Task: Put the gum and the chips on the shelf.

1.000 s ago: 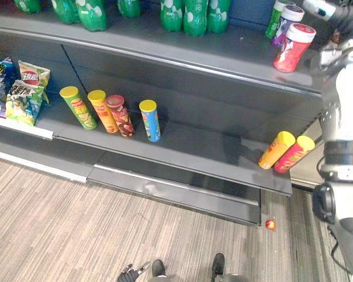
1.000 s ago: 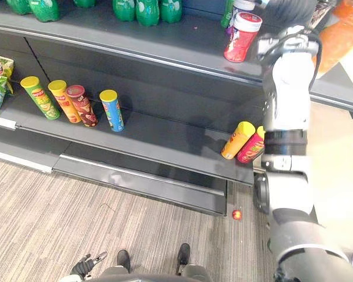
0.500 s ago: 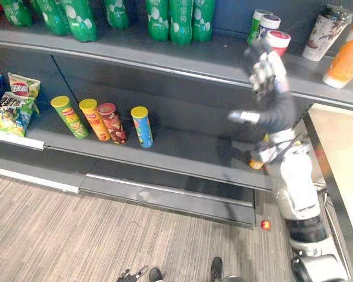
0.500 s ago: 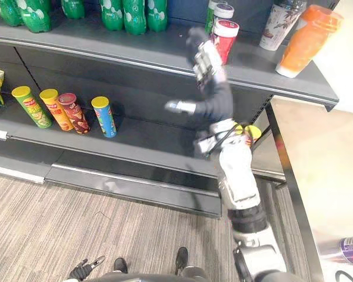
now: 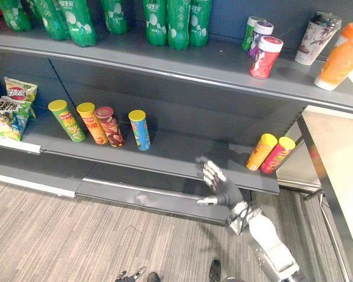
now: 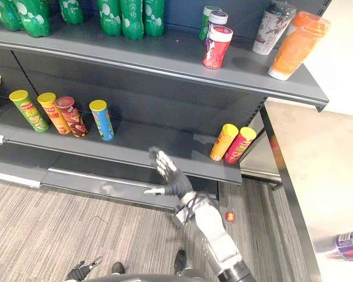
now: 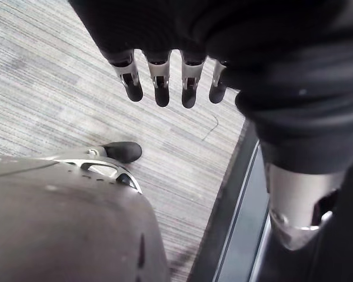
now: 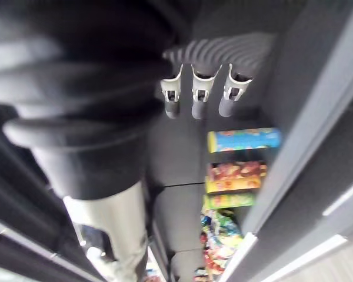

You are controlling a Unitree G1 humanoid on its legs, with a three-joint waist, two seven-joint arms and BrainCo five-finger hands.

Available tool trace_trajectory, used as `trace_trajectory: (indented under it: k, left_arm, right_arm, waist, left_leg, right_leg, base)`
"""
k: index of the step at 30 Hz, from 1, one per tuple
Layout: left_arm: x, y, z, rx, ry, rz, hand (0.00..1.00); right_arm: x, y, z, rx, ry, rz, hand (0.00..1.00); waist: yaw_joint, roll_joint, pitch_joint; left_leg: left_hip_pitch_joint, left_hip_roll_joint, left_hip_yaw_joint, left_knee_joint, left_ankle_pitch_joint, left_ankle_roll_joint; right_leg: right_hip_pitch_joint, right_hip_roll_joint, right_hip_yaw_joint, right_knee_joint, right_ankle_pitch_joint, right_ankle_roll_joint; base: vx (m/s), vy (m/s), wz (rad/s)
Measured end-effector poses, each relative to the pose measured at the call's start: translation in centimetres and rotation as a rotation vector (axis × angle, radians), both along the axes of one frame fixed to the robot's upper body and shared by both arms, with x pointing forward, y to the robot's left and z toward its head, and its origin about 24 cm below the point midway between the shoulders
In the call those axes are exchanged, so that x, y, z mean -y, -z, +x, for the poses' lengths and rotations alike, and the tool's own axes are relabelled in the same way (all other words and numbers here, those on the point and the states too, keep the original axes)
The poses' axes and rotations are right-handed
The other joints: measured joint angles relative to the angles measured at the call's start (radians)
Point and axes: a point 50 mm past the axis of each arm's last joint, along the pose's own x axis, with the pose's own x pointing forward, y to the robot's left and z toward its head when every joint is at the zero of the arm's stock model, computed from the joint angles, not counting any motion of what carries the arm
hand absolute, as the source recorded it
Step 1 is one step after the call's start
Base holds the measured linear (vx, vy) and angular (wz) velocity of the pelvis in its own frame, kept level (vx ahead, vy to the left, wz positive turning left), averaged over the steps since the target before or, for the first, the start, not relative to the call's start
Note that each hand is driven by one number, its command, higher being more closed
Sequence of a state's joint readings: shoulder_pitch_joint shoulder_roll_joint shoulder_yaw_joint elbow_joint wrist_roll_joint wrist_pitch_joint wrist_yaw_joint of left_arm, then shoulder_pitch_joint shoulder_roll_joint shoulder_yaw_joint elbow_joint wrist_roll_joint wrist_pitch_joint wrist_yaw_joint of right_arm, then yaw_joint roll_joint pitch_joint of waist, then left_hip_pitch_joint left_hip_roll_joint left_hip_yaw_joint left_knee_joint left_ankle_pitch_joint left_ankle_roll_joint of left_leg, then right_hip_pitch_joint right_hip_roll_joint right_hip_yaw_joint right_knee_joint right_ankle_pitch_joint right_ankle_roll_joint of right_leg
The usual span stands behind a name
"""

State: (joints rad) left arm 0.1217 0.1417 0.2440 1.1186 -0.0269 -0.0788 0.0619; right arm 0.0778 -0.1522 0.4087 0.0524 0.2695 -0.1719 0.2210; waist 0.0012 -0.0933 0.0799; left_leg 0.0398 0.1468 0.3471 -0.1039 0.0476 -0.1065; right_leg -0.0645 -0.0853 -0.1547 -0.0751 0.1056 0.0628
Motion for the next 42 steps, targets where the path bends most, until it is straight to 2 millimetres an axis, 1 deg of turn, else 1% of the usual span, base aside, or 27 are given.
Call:
trace_trajectory:
  k: [1,2,3,5,6,7,9,10,12,15,16,18,19,21,22,25,27,29,33,34,35,37,38,39,40,41,42]
  left_arm:
    - [0.1,0.0,0.0,-0.002,0.007,0.004,0.00]
    - [0.2,0.0,0.0,0.000,0.008,0.004,0.00]
    - [0.4,0.1,0.1,0.001,0.017,0.008,0.00]
    - [0.6,0.1,0.2,-0.003,0.042,0.011,0.00]
    - [0.9,0.1,0.2,-0.003,0.044,0.006,0.00]
    - [1.0,0.2,0.2,-0.003,0.044,0.003,0.00]
    - [1.1,0.2,0.2,-0.003,0.046,-0.002,0.00]
    - [1.2,0.2,0.2,-0.003,0.045,-0.005,0.00]
    - [1.2,0.3,0.0,-0.011,0.039,-0.014,0.00]
    - [1.2,0.4,-0.2,-0.014,0.007,-0.027,0.00]
    - [1.3,0.4,-0.3,-0.013,-0.003,-0.031,0.00]
    - [1.2,0.4,-0.3,-0.011,-0.022,-0.037,0.00]
    - [1.4,0.5,-0.4,-0.008,-0.037,-0.049,0.00]
    - [1.5,0.5,-0.4,-0.005,-0.053,-0.059,0.00]
    - [1.6,0.6,-0.6,-0.004,-0.079,-0.068,0.00]
    - [1.6,0.6,-0.8,-0.005,-0.094,-0.076,0.00]
    - [1.8,0.6,-0.8,-0.004,-0.097,-0.082,0.00]
    - [1.8,0.7,-0.9,-0.003,-0.107,-0.084,0.00]
    - [2.1,0.7,-0.9,-0.004,-0.109,-0.092,0.00]
    - [2.1,0.7,-0.9,0.000,-0.118,-0.097,0.00]
    - [2.0,0.7,-0.8,0.012,-0.147,-0.104,0.00]
    - [1.7,0.6,-0.4,0.030,-0.170,-0.109,0.00]
    - [1.6,0.5,0.1,0.052,-0.195,-0.117,0.00]
    - [1.6,0.5,0.1,0.056,-0.209,-0.120,0.00]
    - [1.5,0.5,0.2,0.059,-0.214,-0.120,0.00]
    - [1.7,0.4,0.8,0.076,-0.215,-0.123,0.00]
    - [1.8,0.3,1.1,0.088,-0.214,-0.125,0.00]
  right_arm:
    - [0.3,0.9,-0.3,-0.033,0.011,-0.020,0.00]
    - [0.9,2.7,-0.9,-0.103,0.035,-0.062,0.00]
    - [1.8,4.5,-1.6,-0.179,0.070,-0.097,0.00]
    - [3.6,6.9,-2.7,-0.275,0.127,-0.170,0.00]
    - [5.0,8.3,-3.5,-0.337,0.173,-0.215,0.00]
    - [5.8,9.0,-3.9,-0.369,0.200,-0.241,0.00]
    - [8.3,11.3,-5.5,-0.495,0.305,-0.292,0.00]
    - [10.0,12.9,-6.9,-0.595,0.382,-0.332,0.00]
    - [11.5,14.5,-8.8,-0.715,0.454,-0.351,0.00]
    - [12.3,16.0,-11.2,-0.846,0.527,-0.345,0.00]
    - [12.5,16.6,-12.2,-0.906,0.560,-0.337,0.00]
    - [13.1,17.2,-13.3,-0.969,0.620,-0.325,0.00]
    - [13.4,17.7,-14.5,-1.028,0.656,-0.321,0.00]
    - [13.6,18.1,-15.7,-1.087,0.692,-0.308,0.00]
    - [13.8,18.3,-16.5,-1.130,0.734,-0.281,0.00]
    - [13.7,18.6,-17.7,-1.198,0.857,-0.172,0.00]
    - [13.6,18.7,-18.2,-1.222,0.914,-0.118,0.00]
    - [13.6,18.7,-18.2,-1.230,0.954,-0.081,0.00]
    - [13.6,18.8,-18.3,-1.234,0.989,-0.054,0.00]
    - [13.6,18.8,-18.4,-1.235,1.000,-0.047,0.00]
    - [13.8,18.8,-18.5,-1.237,1.035,-0.019,0.00]
    - [13.7,18.8,-18.5,-1.239,1.055,0.004,0.00]
    - [13.7,18.8,-18.6,-1.240,1.086,0.034,0.00]
    - [13.6,18.8,-18.6,-1.235,1.109,0.058,0.00]
    - [13.5,18.7,-18.5,-1.226,1.110,0.064,0.00]
    - [13.6,18.5,-17.8,-1.188,1.117,0.078,0.00]
    - [13.6,18.4,-17.4,-1.170,1.118,0.082,0.00]
  waist:
    - [0.000,0.004,-0.002]
    - [-0.001,0.011,-0.006]
    - [0.000,0.016,-0.009]
    - [0.000,0.027,-0.008]
    - [-0.001,0.036,-0.007]
    - [-0.002,0.040,-0.008]
    - [-0.002,0.052,-0.008]
    - [-0.002,0.058,-0.006]
    - [-0.004,0.064,-0.008]
    - [-0.009,0.065,-0.008]
    - [-0.011,0.066,-0.007]
    - [-0.012,0.069,-0.005]
    - [-0.015,0.074,-0.003]
    - [-0.018,0.079,-0.003]
    - [-0.020,0.083,-0.002]
    - [-0.022,0.087,0.001]
    - [-0.024,0.088,0.001]
    - [-0.023,0.088,0.002]
    - [-0.023,0.089,0.003]
    - [-0.025,0.088,0.008]
    - [-0.025,0.083,0.022]
    - [-0.027,0.075,0.042]
    - [-0.026,0.068,0.063]
    - [-0.027,0.065,0.076]
    - [-0.030,0.066,0.077]
    - [-0.032,0.074,0.076]
    - [-0.028,0.076,0.075]
  left_leg:
    - [-0.001,-0.001,0.000,0.000,-0.001,0.001]
    - [0.000,-0.002,0.001,0.000,-0.003,0.002]
    - [-0.001,-0.004,0.002,0.000,-0.006,0.003]
    - [0.003,-0.006,0.001,0.000,-0.010,0.005]
    - [0.006,-0.008,0.002,0.000,-0.013,0.005]
    - [0.006,-0.009,0.003,0.000,-0.014,0.004]
    - [0.009,-0.012,0.006,0.000,-0.017,0.000]
    - [0.016,-0.012,0.018,0.000,-0.021,-0.003]
    - [0.019,-0.012,0.025,0.000,-0.027,-0.005]
    - [0.021,-0.013,0.025,0.000,-0.031,-0.006]
    - [0.023,-0.013,0.026,0.000,-0.033,-0.005]
    - [0.035,-0.015,0.027,0.000,-0.035,-0.002]
    - [0.039,-0.015,0.027,0.000,-0.039,0.000]
    - [0.042,-0.016,0.027,0.000,-0.044,-0.003]
    - [0.042,-0.018,0.027,0.000,-0.046,-0.003]
    - [0.050,-0.019,0.032,0.000,-0.051,-0.003]
    - [0.057,-0.019,0.035,0.000,-0.054,-0.003]
    - [0.059,-0.019,0.040,0.000,-0.055,-0.003]
    - [0.072,-0.019,0.050,0.000,-0.059,-0.001]
    - [0.077,-0.018,0.052,0.001,-0.064,-0.003]
    - [0.085,-0.017,0.052,0.011,-0.070,-0.001]
    - [0.073,-0.012,0.051,0.072,-0.100,0.003]
    - [0.065,-0.003,0.055,0.145,-0.139,0.009]
    - [0.057,0.005,0.081,0.200,-0.172,0.010]
    - [0.038,0.013,0.096,0.240,-0.194,0.012]
    - [-0.031,0.052,0.174,0.355,-0.258,0.020]
    - [-0.051,0.068,0.209,0.391,-0.282,0.024]
  right_leg:
    - [0.000,0.000,0.000,-0.001,0.000,0.000]
    - [0.001,-0.002,0.001,-0.003,0.000,0.000]
    - [0.005,-0.003,0.001,-0.006,0.000,0.000]
    - [0.014,-0.005,0.001,-0.012,0.000,0.000]
    - [0.017,-0.006,0.001,-0.013,-0.002,0.003]
    - [0.016,-0.007,0.002,-0.013,-0.002,0.003]
    - [0.018,-0.008,0.004,-0.013,-0.005,0.006]
    - [0.019,-0.006,0.012,-0.012,-0.006,0.006]
    - [0.018,-0.005,0.018,-0.013,-0.005,0.009]
    - [0.019,-0.005,0.018,-0.013,-0.007,0.013]
    - [0.020,-0.005,0.018,-0.013,-0.008,0.014]
    - [0.025,-0.007,0.020,-0.013,-0.008,0.015]
    - [0.036,-0.010,0.018,-0.013,-0.014,0.019]
    - [0.039,-0.013,0.016,-0.012,-0.017,0.022]
    - [0.039,-0.015,0.016,-0.012,-0.017,0.022]
    - [0.042,-0.015,0.020,-0.012,-0.020,0.021]
    - [0.050,-0.015,0.018,-0.012,-0.024,0.023]
    - [0.051,-0.015,0.019,-0.012,-0.025,0.022]
    - [0.059,-0.015,0.025,-0.011,-0.027,0.026]
    - [0.055,-0.016,0.027,0.008,-0.039,0.029]
    - [0.032,-0.020,0.030,0.080,-0.074,0.028]
    - [0.016,-0.031,0.031,0.145,-0.103,0.030]
    - [0.006,-0.040,0.042,0.193,-0.124,0.033]
    - [-0.007,-0.041,0.063,0.211,-0.124,0.037]
    - [-0.023,-0.039,0.081,0.216,-0.121,0.041]
    - [-0.075,-0.025,0.138,0.217,-0.094,0.055]
    - [-0.102,-0.017,0.160,0.213,-0.075,0.062]
  base:
    - [0.00,0.000,0.00]
    - [0.00,0.000,0.00]
    - [0.04,0.000,0.00]
    - [0.04,0.003,0.01]
    - [0.04,0.005,0.00]
    - [0.04,0.005,-0.02]
    - [0.06,0.004,-0.08]
    - [0.07,0.002,-0.18]
    - [0.06,-0.003,-0.13]
    - [0.05,-0.007,-0.02]
    - [0.05,-0.007,-0.04]
    - [0.04,-0.005,-0.03]
    - [0.01,0.002,0.04]
    - [0.00,0.002,0.03]
    - [0.00,0.000,0.00]
    - [0.02,-0.003,-0.05]
    - [0.00,0.000,0.00]
    - [0.01,-0.004,-0.02]
    - [0.02,-0.008,-0.06]
    - [0.00,0.000,0.00]
    - [0.00,0.000,0.00]
    - [0.01,0.013,0.02]
    - [0.00,0.024,-0.26]
    - [-0.01,0.027,-0.42]
    - [-0.06,0.062,-0.92]
    - [-0.10,0.072,-1.07]
    - [-0.18,0.115,-1.71]
